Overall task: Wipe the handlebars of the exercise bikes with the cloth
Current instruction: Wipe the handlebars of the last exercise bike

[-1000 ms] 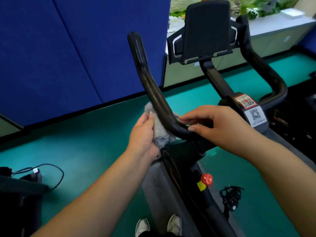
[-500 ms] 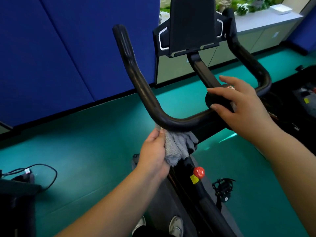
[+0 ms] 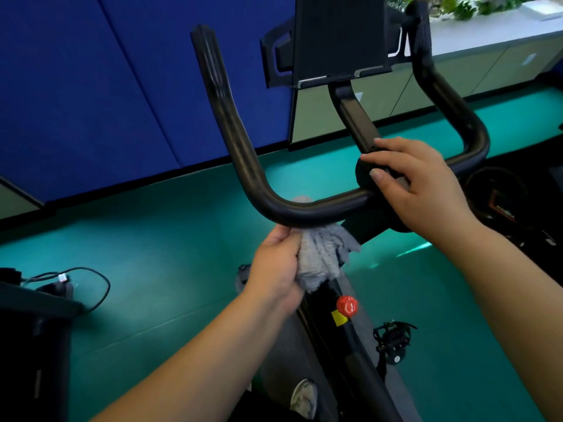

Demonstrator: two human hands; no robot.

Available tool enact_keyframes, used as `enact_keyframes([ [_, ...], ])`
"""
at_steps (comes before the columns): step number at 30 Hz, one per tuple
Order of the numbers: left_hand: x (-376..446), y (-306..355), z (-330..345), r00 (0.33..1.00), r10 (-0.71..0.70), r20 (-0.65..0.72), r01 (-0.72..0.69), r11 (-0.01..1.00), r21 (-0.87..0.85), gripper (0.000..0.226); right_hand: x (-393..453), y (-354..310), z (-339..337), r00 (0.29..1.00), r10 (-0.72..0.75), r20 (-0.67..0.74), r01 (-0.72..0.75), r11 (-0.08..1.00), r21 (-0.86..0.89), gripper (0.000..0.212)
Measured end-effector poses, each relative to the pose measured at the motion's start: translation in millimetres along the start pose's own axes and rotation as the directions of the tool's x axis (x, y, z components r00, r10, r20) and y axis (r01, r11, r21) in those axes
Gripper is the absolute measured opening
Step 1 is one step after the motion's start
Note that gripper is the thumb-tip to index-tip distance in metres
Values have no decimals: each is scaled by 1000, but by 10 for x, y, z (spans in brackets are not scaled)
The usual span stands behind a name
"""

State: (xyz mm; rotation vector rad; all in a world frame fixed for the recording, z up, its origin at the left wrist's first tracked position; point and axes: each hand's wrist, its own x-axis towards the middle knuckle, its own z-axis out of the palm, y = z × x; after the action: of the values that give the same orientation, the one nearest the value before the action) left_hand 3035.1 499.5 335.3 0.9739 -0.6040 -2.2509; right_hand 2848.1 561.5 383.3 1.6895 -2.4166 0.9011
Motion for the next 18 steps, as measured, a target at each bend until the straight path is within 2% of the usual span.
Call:
enact_keyframes([
  [4,102,-149,199,999,-11,-30,11,1000,-16,27,16,59,18,1000,-22,-14,22,1000,9,35],
  [10,26,-61,90,996,45,-74,-47,999,-25,29,5,82,43,995,-55,-87,56,998,13,31],
  [18,111,-403,596,992,-75,-97,80,996,49,17,7,118,64,991,-82,-107,85,996,27,31],
])
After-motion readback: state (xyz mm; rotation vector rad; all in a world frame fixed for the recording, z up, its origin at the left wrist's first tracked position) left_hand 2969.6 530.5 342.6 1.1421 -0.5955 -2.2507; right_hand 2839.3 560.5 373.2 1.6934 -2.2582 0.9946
